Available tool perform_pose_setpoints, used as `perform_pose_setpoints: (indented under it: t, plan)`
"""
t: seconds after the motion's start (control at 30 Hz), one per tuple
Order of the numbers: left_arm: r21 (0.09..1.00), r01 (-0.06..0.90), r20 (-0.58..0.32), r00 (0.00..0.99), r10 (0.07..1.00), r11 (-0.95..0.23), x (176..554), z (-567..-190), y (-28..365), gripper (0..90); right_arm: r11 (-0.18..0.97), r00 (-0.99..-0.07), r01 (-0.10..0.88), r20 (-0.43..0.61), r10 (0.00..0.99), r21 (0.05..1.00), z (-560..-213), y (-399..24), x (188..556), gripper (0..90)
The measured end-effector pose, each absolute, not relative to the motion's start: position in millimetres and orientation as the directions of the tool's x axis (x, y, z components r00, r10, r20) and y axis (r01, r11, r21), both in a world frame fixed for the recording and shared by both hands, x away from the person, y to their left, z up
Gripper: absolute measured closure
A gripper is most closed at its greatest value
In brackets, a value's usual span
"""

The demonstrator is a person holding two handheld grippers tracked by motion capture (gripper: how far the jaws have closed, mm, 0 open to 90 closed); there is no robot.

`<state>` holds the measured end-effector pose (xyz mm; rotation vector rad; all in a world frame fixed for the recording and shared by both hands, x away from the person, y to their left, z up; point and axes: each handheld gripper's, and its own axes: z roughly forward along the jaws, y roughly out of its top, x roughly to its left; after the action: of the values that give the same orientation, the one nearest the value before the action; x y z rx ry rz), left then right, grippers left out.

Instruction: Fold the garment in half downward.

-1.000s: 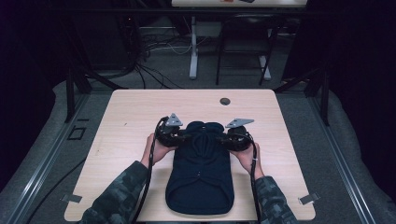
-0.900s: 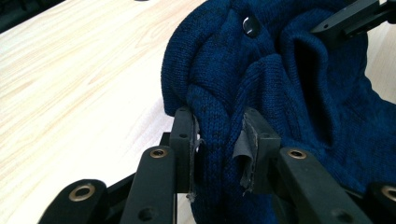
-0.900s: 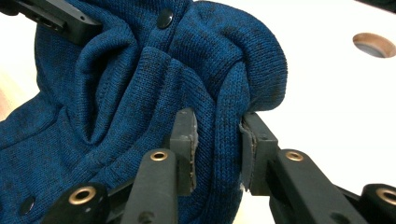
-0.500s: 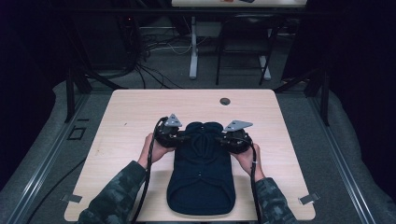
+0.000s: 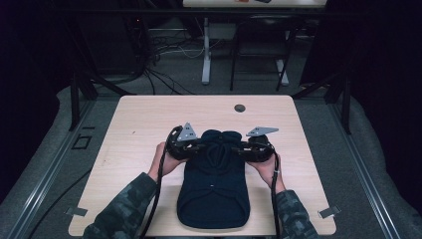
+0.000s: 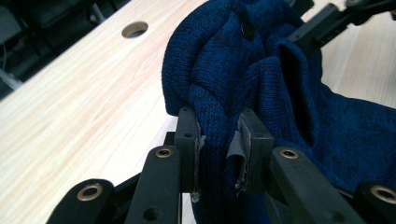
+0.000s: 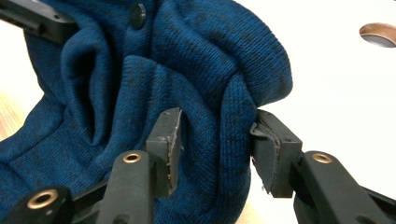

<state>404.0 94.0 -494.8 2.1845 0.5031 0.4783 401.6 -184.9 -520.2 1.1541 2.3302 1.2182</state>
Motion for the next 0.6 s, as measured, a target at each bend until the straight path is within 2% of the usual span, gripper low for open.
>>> perform_pose_setpoints:
  t: [0.07,0.2,0.6]
  plan:
    - [0.789,0.173,0.184,0.848,0.496,-0.589,402,-493,93,73.6,0.323,-0.645,0.525,0.12,0.755,0.787,-519,-187,402,62.2]
    - [0.79,0.172,0.185,0.848,0.496,-0.588,401,-491,96,73.3,0.337,-0.654,0.488,0.082,0.752,0.805,-515,-189,398,70.1]
    - [0.781,0.247,0.114,0.847,0.52,-0.573,404,-495,107,68.8,0.416,-0.675,0.351,-0.081,0.733,0.839,-503,-175,383,76.1]
